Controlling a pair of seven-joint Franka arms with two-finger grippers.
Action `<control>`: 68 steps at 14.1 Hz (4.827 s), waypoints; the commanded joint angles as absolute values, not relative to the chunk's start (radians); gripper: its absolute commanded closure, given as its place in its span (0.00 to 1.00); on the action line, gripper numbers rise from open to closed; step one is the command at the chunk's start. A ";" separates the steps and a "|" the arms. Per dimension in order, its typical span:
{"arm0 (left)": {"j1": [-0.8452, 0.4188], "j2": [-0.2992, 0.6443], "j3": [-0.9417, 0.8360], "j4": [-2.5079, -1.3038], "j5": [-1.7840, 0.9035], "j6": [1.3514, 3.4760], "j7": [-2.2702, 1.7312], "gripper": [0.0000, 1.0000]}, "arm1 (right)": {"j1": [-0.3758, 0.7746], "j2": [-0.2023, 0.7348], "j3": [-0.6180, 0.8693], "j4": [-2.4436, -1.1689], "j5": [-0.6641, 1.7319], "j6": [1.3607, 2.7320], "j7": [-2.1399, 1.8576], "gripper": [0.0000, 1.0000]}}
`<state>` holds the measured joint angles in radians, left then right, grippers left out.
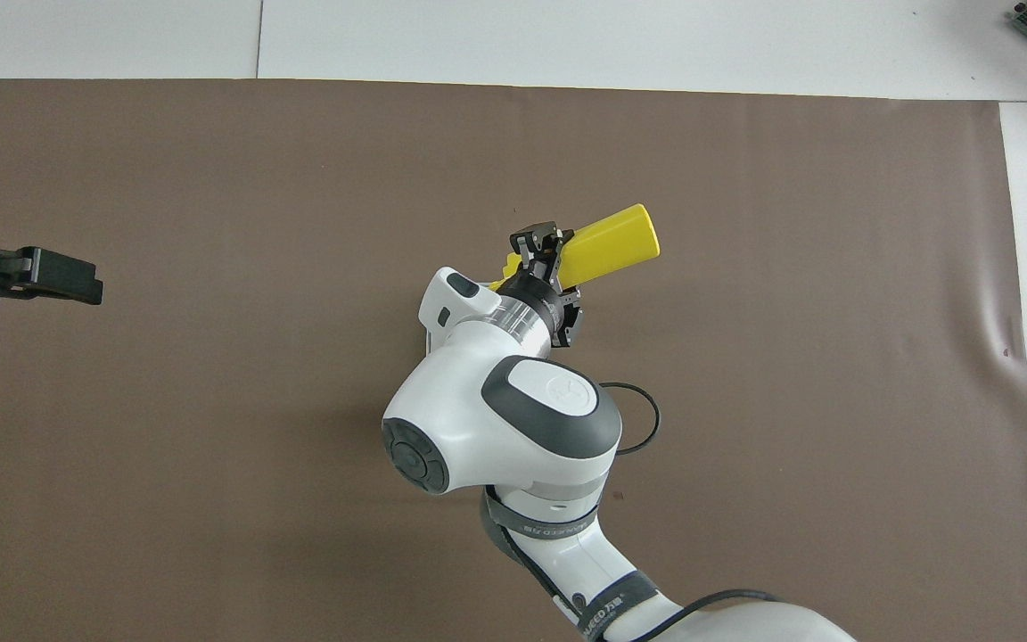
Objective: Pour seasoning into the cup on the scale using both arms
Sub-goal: 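Tilt the bottle nozzle-down over the blue cup with the right gripper, then turn the bottle upright and carry it back with the right gripper, then lower the bottle to its spot and open the right gripper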
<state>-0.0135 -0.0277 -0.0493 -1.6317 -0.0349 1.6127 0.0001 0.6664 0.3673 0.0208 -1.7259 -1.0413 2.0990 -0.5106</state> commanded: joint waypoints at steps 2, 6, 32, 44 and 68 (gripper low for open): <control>-0.003 -0.064 -0.027 -1.677 -0.052 1.626 0.017 0.00 | 0.683 0.374 0.021 -1.720 -1.104 2.072 -0.500 1.00; -0.005 -0.063 -0.040 -1.675 -0.051 1.635 0.014 0.00 | 0.706 0.383 0.021 -1.730 -1.170 2.051 -0.502 1.00; 0.032 -0.064 -0.071 -1.674 -0.021 1.592 0.006 0.00 | 0.491 0.117 0.026 -1.733 -0.484 2.108 -0.597 1.00; 0.031 -0.064 -0.071 -1.674 -0.021 1.592 0.006 0.00 | 0.095 0.002 0.023 -1.894 0.461 2.218 -1.196 1.00; 0.032 -0.064 -0.071 -1.674 -0.021 1.592 0.006 0.00 | -0.288 0.215 0.021 -2.230 1.468 1.999 -2.413 1.00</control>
